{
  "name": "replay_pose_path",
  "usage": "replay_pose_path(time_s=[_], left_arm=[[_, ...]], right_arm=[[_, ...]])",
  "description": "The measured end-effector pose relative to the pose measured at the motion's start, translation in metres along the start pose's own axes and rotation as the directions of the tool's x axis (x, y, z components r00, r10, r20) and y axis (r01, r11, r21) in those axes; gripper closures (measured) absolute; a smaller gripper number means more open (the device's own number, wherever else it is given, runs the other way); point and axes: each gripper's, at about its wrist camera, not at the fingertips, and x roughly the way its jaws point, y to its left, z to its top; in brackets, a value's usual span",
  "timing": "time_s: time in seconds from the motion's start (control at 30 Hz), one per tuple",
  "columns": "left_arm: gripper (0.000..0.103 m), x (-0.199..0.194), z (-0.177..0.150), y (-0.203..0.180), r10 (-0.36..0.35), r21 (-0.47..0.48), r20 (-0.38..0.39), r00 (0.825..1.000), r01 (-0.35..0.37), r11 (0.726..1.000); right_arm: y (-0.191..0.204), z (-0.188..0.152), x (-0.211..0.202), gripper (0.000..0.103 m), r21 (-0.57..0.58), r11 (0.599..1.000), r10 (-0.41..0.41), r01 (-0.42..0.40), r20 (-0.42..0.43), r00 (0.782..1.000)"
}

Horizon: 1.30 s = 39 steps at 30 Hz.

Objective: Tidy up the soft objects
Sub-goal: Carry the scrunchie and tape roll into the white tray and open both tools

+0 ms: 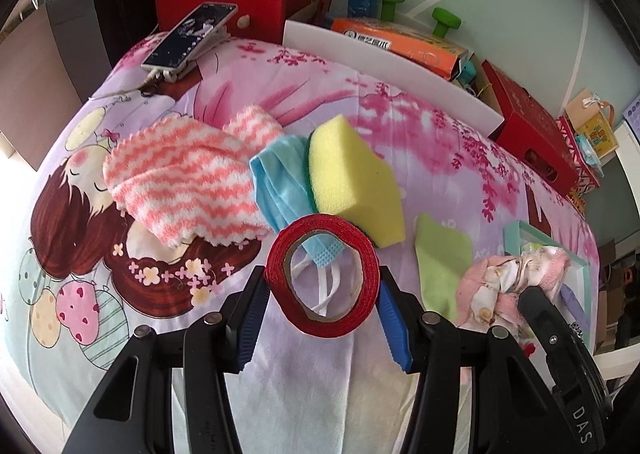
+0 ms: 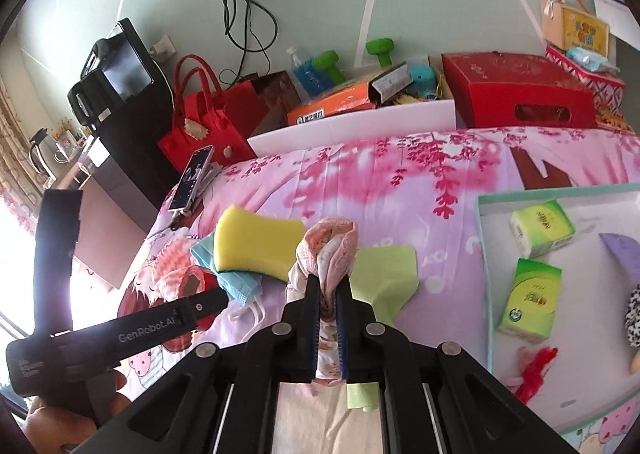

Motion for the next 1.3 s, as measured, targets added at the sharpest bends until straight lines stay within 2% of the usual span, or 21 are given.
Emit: replay_pose_path(time_s=[0.13, 0.27, 0.53, 0.67, 0.77, 0.9, 1.0, 1.13, 1.3], left_arm=[[0.048, -0.004, 0.000, -0.004, 0.002, 0.008, 0.014, 1.000, -0.002, 1.000], [0.048, -0.005, -0.001, -0.012, 0.003, 0.028, 0.020, 1.000, -0.004, 1.000], [0.048, -0.016, -0.008, -0.052, -0.013, 0.111, 0.054, 0.998, 0.007, 0.994], [0.048, -0.018, -0.014, -0.084, -0.042, 0.179, 0.055, 0.998, 0.032, 0.983], [0.048, -0.018, -0.021, -0.112, -0.087, 0.233, 0.048, 0.995, 0.073, 0.970], [0.048, -0.016, -0.033, -0.151, -0.156, 0.317, 0.025, 0.988, 0.140, 0.938], [0.048, -0.013, -0.043, -0.175, -0.180, 0.373, 0.003, 0.984, 0.166, 0.913], [0.048, -0.006, -0.058, -0.203, -0.225, 0.432, -0.047, 0.973, 0.223, 0.874], [0.048, 0.007, -0.076, -0.231, -0.232, 0.495, -0.081, 0.969, 0.241, 0.835]], right_arm=[[-0.004, -0.001, 0.002, 0.095, 0.007, 1.000, -0.013, 0.013, -0.010, 1.000], [-0.014, 0.002, -0.008, 0.095, 0.029, 0.999, -0.024, 0.023, 0.020, 1.000], [-0.070, 0.007, -0.041, 0.095, 0.162, 0.976, -0.157, 0.142, 0.085, 0.984], [-0.105, 0.006, -0.064, 0.095, 0.239, 0.945, -0.254, 0.223, 0.107, 0.961], [-0.129, 0.006, -0.082, 0.095, 0.300, 0.913, -0.326, 0.278, 0.122, 0.938], [-0.152, 0.002, -0.100, 0.095, 0.350, 0.868, -0.413, 0.351, 0.120, 0.903], [-0.166, -0.001, -0.108, 0.095, 0.367, 0.841, -0.462, 0.397, 0.108, 0.880], [-0.183, -0.007, -0.113, 0.095, 0.395, 0.814, -0.493, 0.425, 0.083, 0.866], [-0.195, -0.013, -0.115, 0.095, 0.407, 0.804, -0.497, 0.433, 0.062, 0.866]])
